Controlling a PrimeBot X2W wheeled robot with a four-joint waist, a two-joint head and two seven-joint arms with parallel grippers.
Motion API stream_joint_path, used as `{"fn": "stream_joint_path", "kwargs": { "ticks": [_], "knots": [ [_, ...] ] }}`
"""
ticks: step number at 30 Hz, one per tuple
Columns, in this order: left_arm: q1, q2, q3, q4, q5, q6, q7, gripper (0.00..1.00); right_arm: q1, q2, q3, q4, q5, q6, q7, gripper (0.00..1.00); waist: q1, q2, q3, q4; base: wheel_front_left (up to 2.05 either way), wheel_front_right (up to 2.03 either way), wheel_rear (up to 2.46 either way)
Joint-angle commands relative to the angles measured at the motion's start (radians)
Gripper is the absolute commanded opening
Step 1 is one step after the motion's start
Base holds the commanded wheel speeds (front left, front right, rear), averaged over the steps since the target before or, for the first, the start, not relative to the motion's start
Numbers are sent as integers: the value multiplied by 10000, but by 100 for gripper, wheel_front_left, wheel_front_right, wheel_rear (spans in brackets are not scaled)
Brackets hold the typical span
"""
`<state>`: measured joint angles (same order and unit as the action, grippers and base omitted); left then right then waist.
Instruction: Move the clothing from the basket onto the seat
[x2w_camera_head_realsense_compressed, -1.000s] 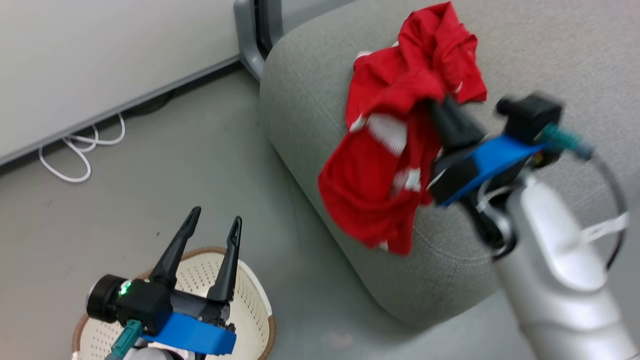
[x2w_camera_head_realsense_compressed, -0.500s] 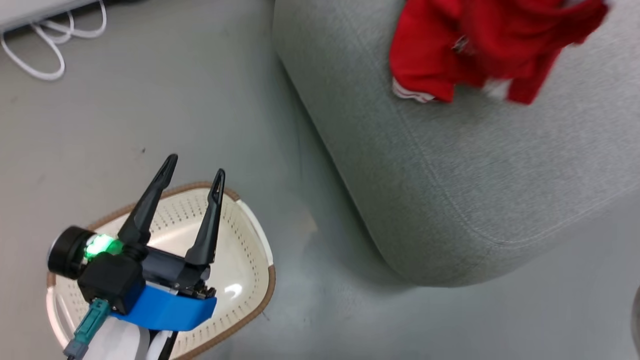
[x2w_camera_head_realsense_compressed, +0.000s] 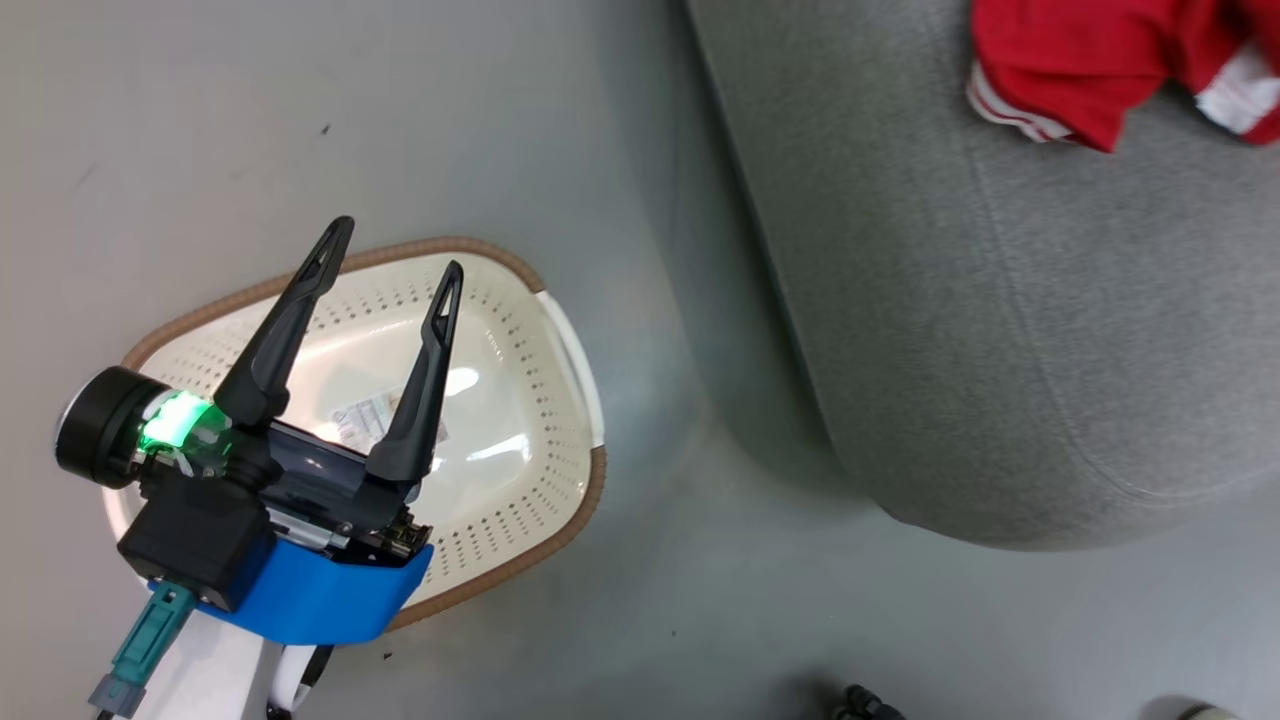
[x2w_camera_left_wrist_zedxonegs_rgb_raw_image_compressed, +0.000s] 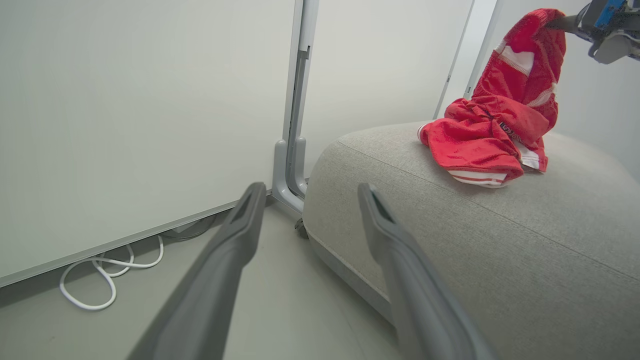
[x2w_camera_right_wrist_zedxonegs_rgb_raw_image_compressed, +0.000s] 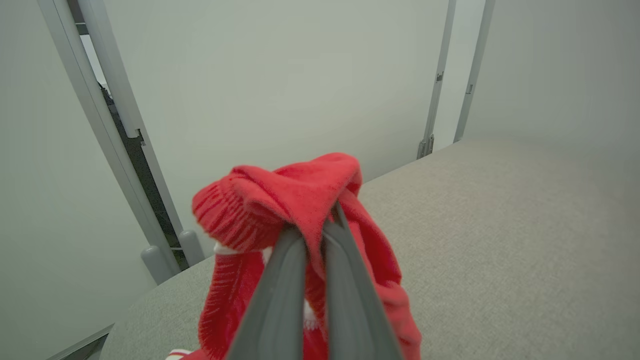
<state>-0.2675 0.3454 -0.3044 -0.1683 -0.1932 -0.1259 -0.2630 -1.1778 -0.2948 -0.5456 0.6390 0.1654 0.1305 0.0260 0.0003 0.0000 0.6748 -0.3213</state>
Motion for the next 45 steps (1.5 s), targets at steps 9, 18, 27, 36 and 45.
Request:
{"fn": "stream_joint_path", "kwargs": {
  "ticks": [9, 18, 27, 36, 45],
  "knots": [
    [-309, 66, -144, 84, -42, -70, -26, 100, 594, 211, -392, 1671, -1270, 5, -780, 100, -3, 0, 254, 550, 0, 0, 0],
    [-260, -390, -433, 860, -303, -72, -26, 100, 942, 324, 14, 2464, -892, 3, -1180, 100, -3, 0, -841, 764, 0, 0, 0],
    [317, -1041, -524, 1979, -861, -74, -26, 100, 2474, 251, 1121, 2543, -362, 3, -1566, 100, -3, 0, -2839, 1149, 0, 0, 0],
    [1228, -1633, 149, 2679, -884, 7, -26, 100, 4373, 420, 2268, 1629, 209, 5, -1737, 100, -3, 0, -4496, 1487, 0, 0, 0],
    [2044, -2142, 888, 3005, -791, -11, -26, 100, 6809, 1155, 3373, -325, 109, 5, -1513, 100, -3, 0, -5568, 1815, 0, 0, 0]
  ]
}}
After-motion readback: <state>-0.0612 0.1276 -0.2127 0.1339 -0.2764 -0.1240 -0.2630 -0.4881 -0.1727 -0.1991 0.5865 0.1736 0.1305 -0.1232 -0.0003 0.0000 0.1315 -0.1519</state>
